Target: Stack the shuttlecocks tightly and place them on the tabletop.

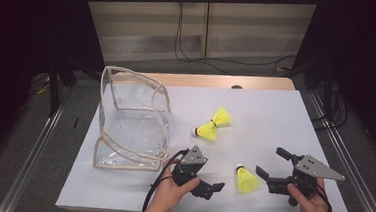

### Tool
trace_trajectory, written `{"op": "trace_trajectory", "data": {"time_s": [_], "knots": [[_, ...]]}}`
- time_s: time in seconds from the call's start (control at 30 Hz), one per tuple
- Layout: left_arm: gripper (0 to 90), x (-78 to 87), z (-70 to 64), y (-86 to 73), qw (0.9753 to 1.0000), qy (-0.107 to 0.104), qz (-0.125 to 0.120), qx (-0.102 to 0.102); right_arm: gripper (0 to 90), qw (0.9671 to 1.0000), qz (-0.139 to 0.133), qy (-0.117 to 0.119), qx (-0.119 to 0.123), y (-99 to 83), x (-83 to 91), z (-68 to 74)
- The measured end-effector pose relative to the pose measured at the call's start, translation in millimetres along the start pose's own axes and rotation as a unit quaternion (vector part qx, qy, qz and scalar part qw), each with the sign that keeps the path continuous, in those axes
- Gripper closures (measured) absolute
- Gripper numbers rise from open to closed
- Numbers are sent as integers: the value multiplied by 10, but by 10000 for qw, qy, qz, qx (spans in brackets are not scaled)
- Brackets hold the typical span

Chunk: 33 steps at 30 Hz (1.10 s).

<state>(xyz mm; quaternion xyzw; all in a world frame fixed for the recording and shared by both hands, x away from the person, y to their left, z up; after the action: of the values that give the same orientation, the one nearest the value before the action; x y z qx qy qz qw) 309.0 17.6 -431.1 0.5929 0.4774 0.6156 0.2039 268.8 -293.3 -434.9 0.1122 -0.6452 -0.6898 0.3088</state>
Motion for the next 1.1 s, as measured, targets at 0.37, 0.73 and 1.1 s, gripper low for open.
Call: {"op": "trace_trajectory", "data": {"time_s": [0.37,0.73,1.1], "knots": [[36,167,-6,-112,9998,-161,-134,-47,30,10000,0,-11,3,0,-1,-1],[36,401,41,-231,9997,-103,-237,32,30,10000,5,-18,6,1,4,-2],[36,537,95,-314,9996,-76,-269,19,30,10000,6,-24,19,2,2,-1]]}}
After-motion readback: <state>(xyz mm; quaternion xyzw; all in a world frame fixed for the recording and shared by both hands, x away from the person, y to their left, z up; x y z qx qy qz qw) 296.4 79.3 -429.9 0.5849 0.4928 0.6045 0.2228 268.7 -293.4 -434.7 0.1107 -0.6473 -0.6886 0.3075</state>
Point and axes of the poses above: each handheld gripper's, and its own axes: x roughly backward along the jaws, y roughly out of its top, z roughly to its left, the point moved 1 cm from there along -x, roughly forward along the jaws, and after that the axes turned 4 degrees about -x, right-handed, at the moved point
